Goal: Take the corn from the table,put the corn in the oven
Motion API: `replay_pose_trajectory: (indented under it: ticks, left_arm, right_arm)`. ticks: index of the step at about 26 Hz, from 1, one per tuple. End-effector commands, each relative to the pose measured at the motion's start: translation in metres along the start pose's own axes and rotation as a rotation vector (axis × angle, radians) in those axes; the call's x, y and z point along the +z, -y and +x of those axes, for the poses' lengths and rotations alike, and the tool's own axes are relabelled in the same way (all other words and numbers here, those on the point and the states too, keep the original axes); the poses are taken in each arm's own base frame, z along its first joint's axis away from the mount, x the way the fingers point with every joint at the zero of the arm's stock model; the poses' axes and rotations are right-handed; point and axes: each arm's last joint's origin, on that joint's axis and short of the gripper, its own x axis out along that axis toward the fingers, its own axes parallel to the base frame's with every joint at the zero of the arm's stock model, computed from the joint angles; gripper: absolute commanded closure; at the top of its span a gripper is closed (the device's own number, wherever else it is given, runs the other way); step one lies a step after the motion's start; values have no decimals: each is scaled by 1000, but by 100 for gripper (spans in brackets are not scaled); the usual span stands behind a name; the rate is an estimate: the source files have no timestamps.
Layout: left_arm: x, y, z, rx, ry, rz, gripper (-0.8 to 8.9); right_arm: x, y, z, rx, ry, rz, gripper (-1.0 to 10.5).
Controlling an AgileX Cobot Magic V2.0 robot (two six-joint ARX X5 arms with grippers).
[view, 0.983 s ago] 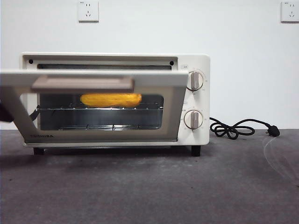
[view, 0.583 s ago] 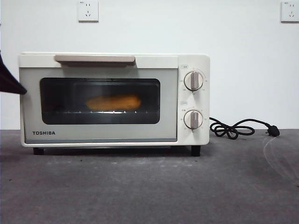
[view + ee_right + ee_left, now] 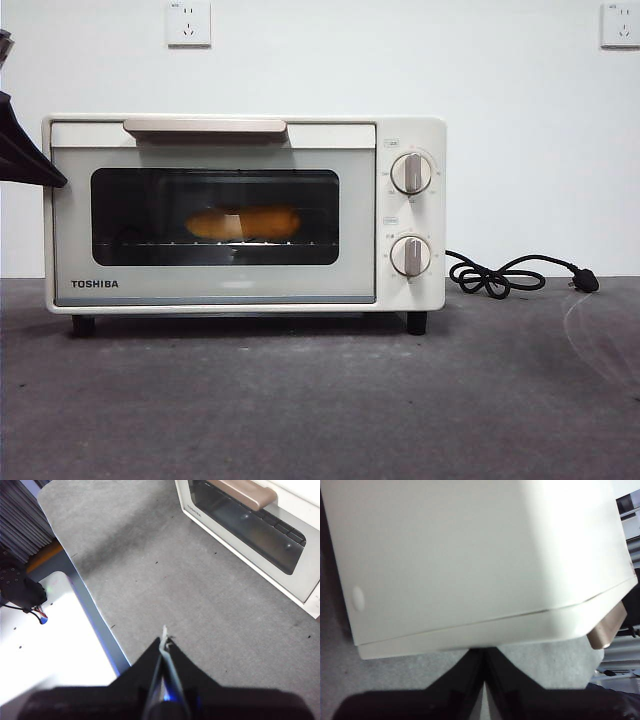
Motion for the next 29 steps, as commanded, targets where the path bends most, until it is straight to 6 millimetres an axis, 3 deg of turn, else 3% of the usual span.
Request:
replay_pose_trajectory:
  ticks: [1,10,15,23,29]
  left_arm:
    - [8,-1,-3,49,43,36,821]
    - [-2,-3,-7,55,-19,-26,821]
    - [-12,8,-13,50,-68,3,821]
    - [-23,68,-46,39,30,177,821]
    - [-55,131,-81,12,127,331,821]
  right_arm:
    - [1,0,0,-3,7,-8,962]
    - [1,0,0,-3,7,-5,962]
    - [1,0,0,-3,8,-6,962]
    - [4,2,0,-44,34,-15,958]
    - [5,3,-1,-102,44,-19,958]
